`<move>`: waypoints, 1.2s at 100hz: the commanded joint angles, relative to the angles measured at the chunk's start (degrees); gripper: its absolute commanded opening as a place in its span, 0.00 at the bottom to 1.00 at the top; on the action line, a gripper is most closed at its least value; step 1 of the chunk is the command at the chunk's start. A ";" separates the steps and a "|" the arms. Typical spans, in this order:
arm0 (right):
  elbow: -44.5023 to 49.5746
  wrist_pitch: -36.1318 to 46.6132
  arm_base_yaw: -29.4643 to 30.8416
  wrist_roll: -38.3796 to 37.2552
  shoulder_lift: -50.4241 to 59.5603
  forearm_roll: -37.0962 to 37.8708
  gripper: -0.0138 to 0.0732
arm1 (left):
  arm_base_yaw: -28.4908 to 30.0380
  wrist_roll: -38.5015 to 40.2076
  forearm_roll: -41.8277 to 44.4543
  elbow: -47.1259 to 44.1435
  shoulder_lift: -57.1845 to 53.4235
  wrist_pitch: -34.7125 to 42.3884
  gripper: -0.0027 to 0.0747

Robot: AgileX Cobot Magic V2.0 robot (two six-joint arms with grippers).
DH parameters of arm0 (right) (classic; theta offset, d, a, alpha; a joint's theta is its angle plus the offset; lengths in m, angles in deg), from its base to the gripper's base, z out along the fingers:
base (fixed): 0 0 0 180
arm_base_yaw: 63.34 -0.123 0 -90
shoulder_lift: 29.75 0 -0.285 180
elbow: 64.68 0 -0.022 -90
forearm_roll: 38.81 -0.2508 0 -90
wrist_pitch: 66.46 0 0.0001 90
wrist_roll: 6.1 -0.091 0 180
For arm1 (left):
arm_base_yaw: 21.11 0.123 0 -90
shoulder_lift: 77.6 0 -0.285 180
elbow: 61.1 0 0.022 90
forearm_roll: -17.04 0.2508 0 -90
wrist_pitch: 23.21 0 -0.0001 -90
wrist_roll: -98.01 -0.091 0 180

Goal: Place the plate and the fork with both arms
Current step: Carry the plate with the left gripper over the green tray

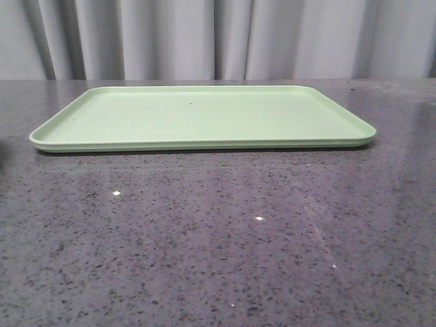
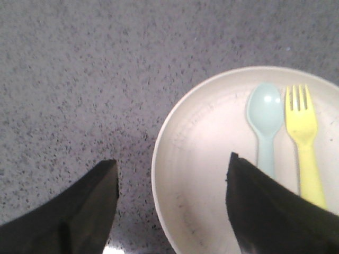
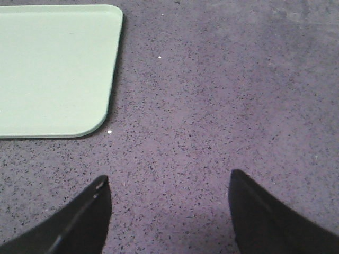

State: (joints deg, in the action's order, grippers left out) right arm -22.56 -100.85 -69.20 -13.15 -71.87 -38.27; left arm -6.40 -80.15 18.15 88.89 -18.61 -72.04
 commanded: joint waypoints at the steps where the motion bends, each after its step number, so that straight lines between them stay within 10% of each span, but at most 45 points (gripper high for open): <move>1: -2.19 3.55 0.30 0.60 -0.43 -0.01 0.72 | 0.06 0.63 0.50 1.94 2.31 1.65 0.60; 120: -2.19 3.55 0.30 0.60 -0.43 -0.01 0.72 | 0.98 0.63 2.83 7.49 25.22 -0.88 0.52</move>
State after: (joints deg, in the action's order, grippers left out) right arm -22.56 -100.87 -69.20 -13.15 -71.87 -38.27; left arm -5.50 -79.94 20.75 94.42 7.83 -74.61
